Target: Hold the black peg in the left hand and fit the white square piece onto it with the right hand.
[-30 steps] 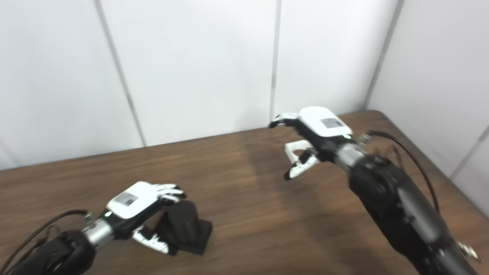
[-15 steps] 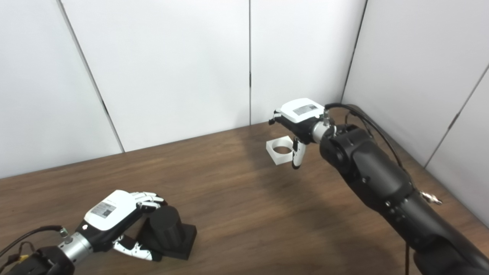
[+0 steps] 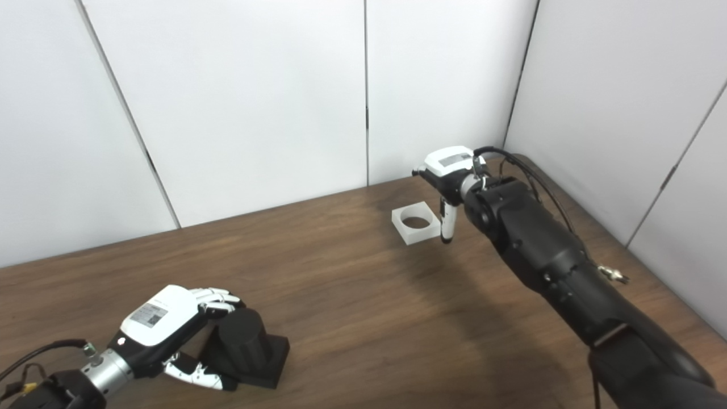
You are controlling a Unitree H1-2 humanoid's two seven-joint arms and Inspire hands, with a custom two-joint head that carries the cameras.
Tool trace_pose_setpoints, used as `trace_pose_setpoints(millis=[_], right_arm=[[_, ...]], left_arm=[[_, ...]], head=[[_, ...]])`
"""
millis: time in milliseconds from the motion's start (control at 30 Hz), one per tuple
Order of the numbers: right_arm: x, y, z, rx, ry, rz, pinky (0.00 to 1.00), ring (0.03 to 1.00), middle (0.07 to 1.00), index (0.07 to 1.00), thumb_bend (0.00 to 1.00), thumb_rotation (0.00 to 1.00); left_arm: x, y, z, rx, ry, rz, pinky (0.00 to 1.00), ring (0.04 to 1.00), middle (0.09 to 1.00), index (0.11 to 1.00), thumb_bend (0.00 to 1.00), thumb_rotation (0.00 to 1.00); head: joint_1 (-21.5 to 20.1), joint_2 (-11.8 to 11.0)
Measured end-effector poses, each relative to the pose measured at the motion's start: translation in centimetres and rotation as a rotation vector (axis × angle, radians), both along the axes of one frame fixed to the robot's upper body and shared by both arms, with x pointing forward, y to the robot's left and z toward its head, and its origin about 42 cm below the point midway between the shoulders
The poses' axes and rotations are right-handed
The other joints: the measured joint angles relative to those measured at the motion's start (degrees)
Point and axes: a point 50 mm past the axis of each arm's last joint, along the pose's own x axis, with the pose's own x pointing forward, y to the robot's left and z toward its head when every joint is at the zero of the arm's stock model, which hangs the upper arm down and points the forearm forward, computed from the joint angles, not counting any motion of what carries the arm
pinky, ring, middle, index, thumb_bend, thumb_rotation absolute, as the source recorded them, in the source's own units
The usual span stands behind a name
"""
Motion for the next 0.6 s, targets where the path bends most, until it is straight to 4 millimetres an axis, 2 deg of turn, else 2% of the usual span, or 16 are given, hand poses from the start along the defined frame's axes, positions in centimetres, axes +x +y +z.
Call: trace_pose_setpoints(millis=[267, 600], right_arm=[[1.7, 0.0, -2.1, 0.021, 0.021, -0.029, 0.8, 0.884, 0.903, 0.88, 0.86, 0.15], [2.7, 0.9, -3.0, 0.033, 0.054, -0.021, 0.83, 0.895, 0.91, 0.87, 0.85, 0.15]], left_arm=[[-0.3, -0.1, 0.2, 0.001, -0.001, -0.002, 0.73, 0.822, 0.791, 0.489, 0.52, 0.06], [-0.6, -0.1, 0.3, 0.006, 0.004, 0.012, 0.73, 0.818, 0.79, 0.489, 0.52, 0.06]], head=[[0.79, 0.26], [1.41, 0.7]])
